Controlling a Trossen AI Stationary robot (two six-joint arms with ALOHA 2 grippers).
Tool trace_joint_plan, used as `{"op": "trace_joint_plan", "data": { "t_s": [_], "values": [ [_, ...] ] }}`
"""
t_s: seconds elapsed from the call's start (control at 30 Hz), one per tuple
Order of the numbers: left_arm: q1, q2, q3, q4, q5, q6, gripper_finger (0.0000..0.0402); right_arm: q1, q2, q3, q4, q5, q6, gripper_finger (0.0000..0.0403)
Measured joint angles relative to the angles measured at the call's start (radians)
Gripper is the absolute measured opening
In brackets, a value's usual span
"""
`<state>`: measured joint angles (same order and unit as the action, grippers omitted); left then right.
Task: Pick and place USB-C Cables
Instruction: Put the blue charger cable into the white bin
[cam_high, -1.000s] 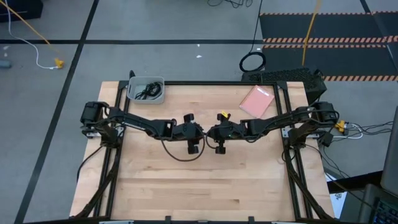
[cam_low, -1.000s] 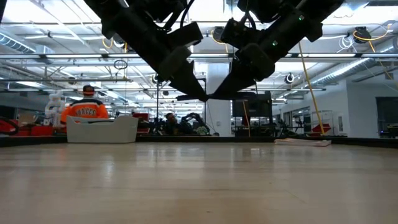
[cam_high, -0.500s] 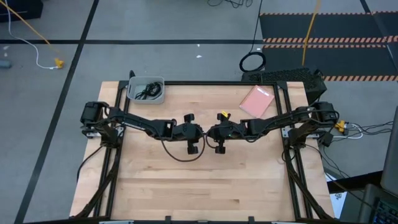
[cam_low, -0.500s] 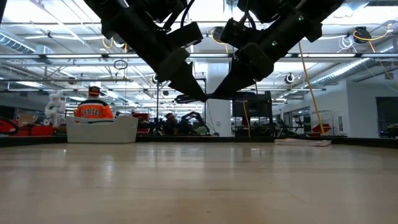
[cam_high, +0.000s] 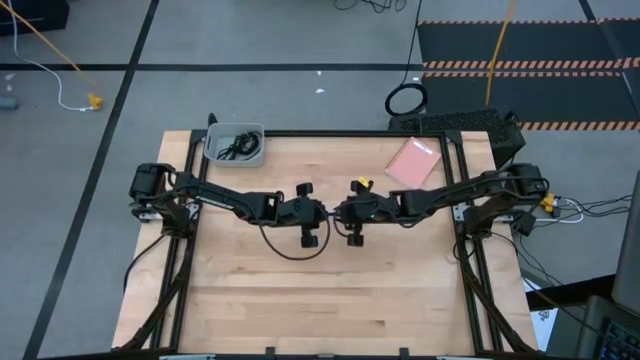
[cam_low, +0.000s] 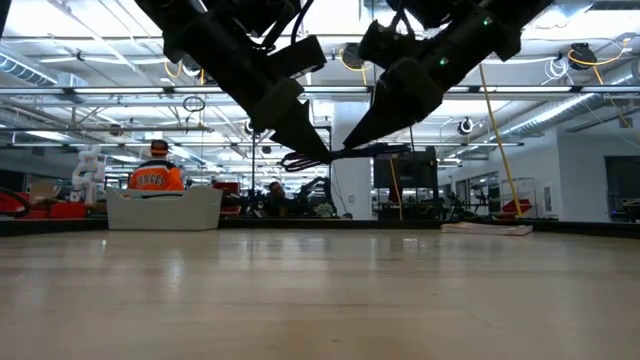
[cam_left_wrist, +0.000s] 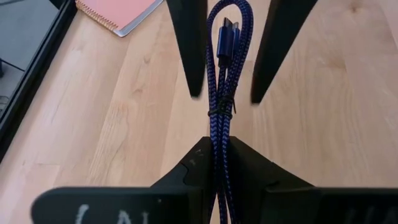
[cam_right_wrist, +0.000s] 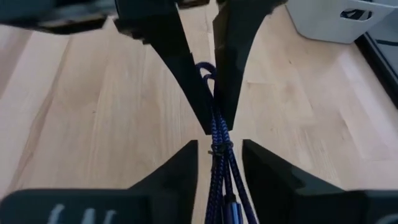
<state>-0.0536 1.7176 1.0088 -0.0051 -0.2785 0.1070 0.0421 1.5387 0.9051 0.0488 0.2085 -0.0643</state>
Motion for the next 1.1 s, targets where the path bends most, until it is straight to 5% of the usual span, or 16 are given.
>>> {"op": "trace_joint_plan", "data": {
  "t_s": [0.37,0.8,1.1],
  "values": [
    [0.0,-0.063,0.0,-0.159,-0.016,-0.106,0.0048,0.05,-0.22,0.0,-0.213,0.056,-0.002,0.0185],
    [0.025,-0.341,0.001,-0.607,-0.299,-0.244,0.0048,0.052,-0.456,-0.078,-0.363,0.053,-0.008,0.0177],
    [0.185,-0.487,0.0,-0.869,-0.389,-0.286,0.0048,0.052,-0.514,-0.107,-0.368,0.052,-0.009,0.0176]
  ]
}}
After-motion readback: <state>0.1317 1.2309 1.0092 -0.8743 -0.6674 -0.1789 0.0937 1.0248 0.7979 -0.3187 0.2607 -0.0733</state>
